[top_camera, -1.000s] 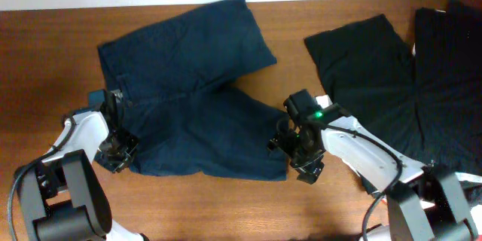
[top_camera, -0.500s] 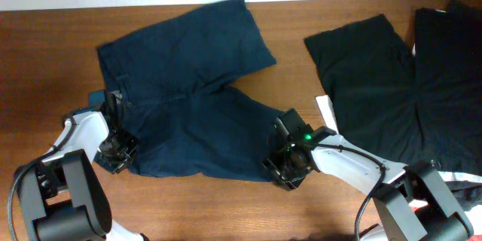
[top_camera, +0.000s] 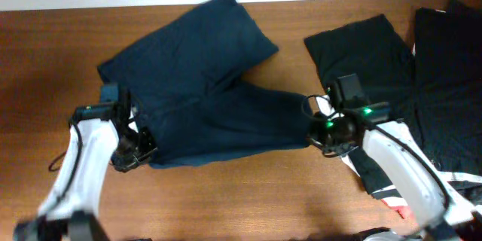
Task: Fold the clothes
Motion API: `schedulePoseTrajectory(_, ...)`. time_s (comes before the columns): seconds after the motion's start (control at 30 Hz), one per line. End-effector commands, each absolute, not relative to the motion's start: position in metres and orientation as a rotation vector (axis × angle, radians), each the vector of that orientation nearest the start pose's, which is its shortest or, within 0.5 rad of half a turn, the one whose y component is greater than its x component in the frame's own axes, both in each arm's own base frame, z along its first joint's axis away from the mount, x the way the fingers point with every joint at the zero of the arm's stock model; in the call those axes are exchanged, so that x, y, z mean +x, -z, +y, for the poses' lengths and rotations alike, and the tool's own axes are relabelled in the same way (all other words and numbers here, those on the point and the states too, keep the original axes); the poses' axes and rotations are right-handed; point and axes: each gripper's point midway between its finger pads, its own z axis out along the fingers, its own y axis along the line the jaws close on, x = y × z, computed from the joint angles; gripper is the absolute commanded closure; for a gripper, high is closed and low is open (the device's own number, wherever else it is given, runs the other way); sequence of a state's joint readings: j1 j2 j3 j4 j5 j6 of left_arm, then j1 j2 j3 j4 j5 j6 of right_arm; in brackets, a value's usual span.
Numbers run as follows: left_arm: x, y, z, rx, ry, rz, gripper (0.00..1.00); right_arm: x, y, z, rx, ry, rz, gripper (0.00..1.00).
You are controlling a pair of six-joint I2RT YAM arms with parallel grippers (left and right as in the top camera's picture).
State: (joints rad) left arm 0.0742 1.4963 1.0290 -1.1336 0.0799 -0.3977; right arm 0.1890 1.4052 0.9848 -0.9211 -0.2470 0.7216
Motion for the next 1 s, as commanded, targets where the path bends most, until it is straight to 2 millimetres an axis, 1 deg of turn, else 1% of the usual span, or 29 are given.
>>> schedulePoseTrajectory(0.0,0.226,-0.122,-0.023,-0.46,0.16,3.013,1.0,0.275,-0.151,0.056,0.631,-0.248,2.758,0.96)
schedulePoseTrajectory(0.03,0.217,-0.134,-0.029,-0.411,0.171,2.989,0.99,0.27,-0.17,0.048,0.632,-0.208,2.717,0.96)
schedulePoseTrajectory(0.07,0.207,-0.144,-0.032,-0.389,0.187,2.971,0.99,0.267,-0.182,0.042,0.633,-0.181,2.688,0.96)
schedulePoseTrajectory(0.1,0.199,-0.149,-0.033,-0.383,0.2,2.963,0.99,0.262,-0.198,0.034,0.636,-0.144,2.648,0.96)
schedulePoseTrajectory(0.13,0.186,-0.157,-0.035,-0.381,0.224,2.955,0.99,0.255,-0.216,0.027,0.622,-0.112,2.609,0.96)
schedulePoseTrajectory(0.17,0.174,-0.164,-0.036,-0.383,0.249,2.944,0.99,0.251,-0.231,0.024,0.562,-0.104,2.581,0.96)
schedulePoseTrajectory(0.2,0.168,-0.168,-0.038,-0.389,0.271,2.933,1.0,0.249,-0.239,0.024,0.521,-0.103,2.565,0.96)
schedulePoseTrajectory(0.23,0.162,-0.175,-0.037,-0.433,0.287,2.896,0.99,0.248,-0.25,0.024,0.464,-0.106,2.536,0.96)
schedulePoseTrajectory(0.27,0.166,-0.184,-0.038,-0.457,0.312,2.811,0.99,0.251,-0.257,0.024,0.441,-0.111,2.505,0.96)
schedulePoseTrajectory(0.33,0.183,-0.193,-0.037,-0.463,0.323,2.72,0.99,0.264,-0.259,0.028,0.374,-0.111,2.487,0.96)
schedulePoseTrajectory(0.37,0.19,-0.195,-0.035,-0.499,0.321,2.687,0.99,0.276,-0.26,0.033,0.311,-0.127,2.478,0.96)
schedulePoseTrajectory(0.4,0.201,-0.195,-0.032,-0.583,0.31,2.651,0.99,0.294,-0.26,0.043,0.218,-0.155,2.458,0.96)
schedulePoseTrajectory(0.43,0.212,-0.192,-0.03,-0.696,0.315,2.632,1.0,0.315,-0.258,0.051,0.152,-0.172,2.439,0.96)
schedulePoseTrajectory(0.47,0.224,-0.186,-0.031,-0.784,0.327,2.625,1.0,0.335,-0.253,0.054,0.149,-0.171,2.419,0.96)
schedulePoseTrajectory(0.5,0.233,-0.179,-0.029,-0.857,0.314,2.621,1.0,0.351,-0.251,0.057,0.145,-0.175,2.398,0.96)
schedulePoseTrajectory(0.57,0.248,-0.164,-0.013,-1.033,0.223,2.59,0.99,0.382,-0.242,0.062,0.143,-0.185,2.363,0.96)
schedulePoseTrajectory(0.6,0.259,-0.154,0.0,-1.14,0.171,2.554,1.0,0.398,-0.236,0.067,0.138,-0.198,2.348,0.96)
schedulePoseTrajectory(0.7,0.289,-0.132,0.022,-1.291,0.144,2.482,0.99,0.438,-0.216,0.091,0.035,-0.296,2.309,0.96)
schedulePoseTrajectory(0.73,0.296,-0.125,0.028,-1.34,0.141,2.462,0.99,0.451,-0.208,0.094,0.03,-0.307,2.298,0.96)
schedulePoseTrajectory(0.77,0.3,-0.118,0.032,-1.367,0.131,2.46,1.0,0.458,-0.202,0.097,0.027,-0.313,2.293,0.96)
schedulePoseTrajectory(0.83,0.312,-0.099,0.041,-1.405,0.109,2.462,0.99,0.476,-0.187,0.112,-0.009,-0.376,2.272,0.96)
schedulePoseTrajectory(0.87,0.317,-0.091,0.043,-1.413,0.106,2.464,0.99,0.484,-0.182,0.119,-0.029,-0.407,2.256,0.95)
schedulePoseTrajectory(0.9,0.325,-0.083,0.043,-1.413,0.111,2.464,0.99,0.494,-0.173,0.127,-0.044,-0.419,2.24,0.95)
schedulePoseTrajectory(0.97,0.336,-0.07,0.044,-1.413,0.111,2.463,0.99,0.505,-0.156,0.139,-0.065,-0.431,2.23,0.92)
